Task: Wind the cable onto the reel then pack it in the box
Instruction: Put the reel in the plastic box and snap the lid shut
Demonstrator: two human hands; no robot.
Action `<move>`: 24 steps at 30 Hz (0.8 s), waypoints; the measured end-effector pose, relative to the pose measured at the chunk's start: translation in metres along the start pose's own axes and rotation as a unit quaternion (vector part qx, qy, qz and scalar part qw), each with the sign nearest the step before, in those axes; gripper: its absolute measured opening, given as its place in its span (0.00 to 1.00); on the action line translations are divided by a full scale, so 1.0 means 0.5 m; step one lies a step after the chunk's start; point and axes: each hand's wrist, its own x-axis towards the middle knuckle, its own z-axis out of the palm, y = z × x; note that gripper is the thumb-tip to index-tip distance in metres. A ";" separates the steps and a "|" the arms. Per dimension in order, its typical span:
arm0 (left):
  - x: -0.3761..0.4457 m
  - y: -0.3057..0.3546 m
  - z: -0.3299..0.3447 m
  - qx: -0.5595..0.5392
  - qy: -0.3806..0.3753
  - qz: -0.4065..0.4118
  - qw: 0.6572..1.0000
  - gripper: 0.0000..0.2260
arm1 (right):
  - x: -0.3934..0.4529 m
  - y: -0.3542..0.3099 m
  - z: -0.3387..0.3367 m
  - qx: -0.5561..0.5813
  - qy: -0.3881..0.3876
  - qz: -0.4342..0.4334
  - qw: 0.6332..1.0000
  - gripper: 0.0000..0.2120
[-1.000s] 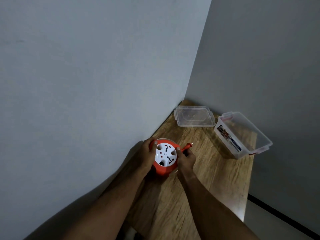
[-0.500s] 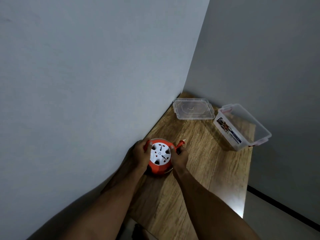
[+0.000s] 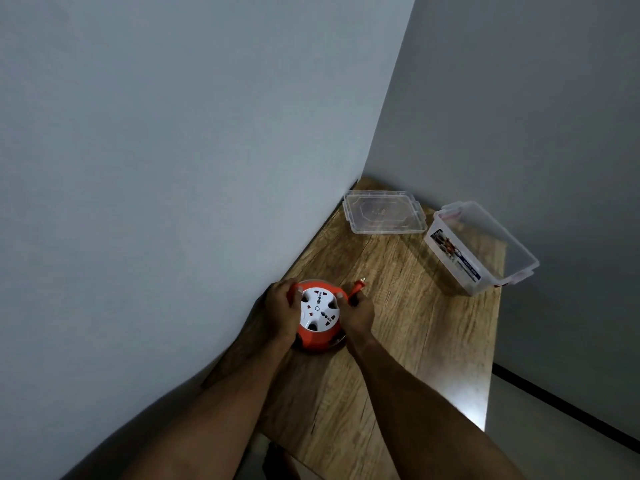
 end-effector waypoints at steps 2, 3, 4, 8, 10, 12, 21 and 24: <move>-0.001 0.000 -0.001 0.002 0.004 0.004 1.000 0.13 | 0.000 0.000 0.007 -0.025 0.002 0.004 1.000 0.08; -0.001 0.001 -0.003 0.003 0.007 0.005 1.000 0.12 | 0.000 0.000 0.011 -0.037 0.006 0.005 0.999 0.10; 0.000 0.002 -0.005 0.002 0.010 0.004 1.000 0.12 | 0.000 0.002 0.014 -0.049 0.008 0.006 0.999 0.11; -0.001 0.012 -0.012 0.003 0.017 -0.010 1.000 0.12 | -0.004 -0.001 0.014 -0.040 0.010 0.011 0.999 0.07; 0.000 0.015 -0.012 0.001 0.020 -0.011 1.000 0.12 | -0.007 -0.008 0.007 -0.033 0.005 0.008 0.999 0.05; -0.001 0.021 -0.013 -0.001 0.024 -0.011 1.000 0.12 | -0.015 -0.017 0.003 -0.018 0.004 0.014 1.000 0.04; 0.016 0.081 -0.015 0.003 0.034 0.028 0.999 0.11 | -0.011 -0.050 -0.032 -0.021 0.136 0.026 0.990 0.16; 0.039 0.121 0.000 -0.004 0.020 0.069 0.997 0.10 | 0.009 -0.077 -0.062 -0.020 0.155 0.016 0.988 0.18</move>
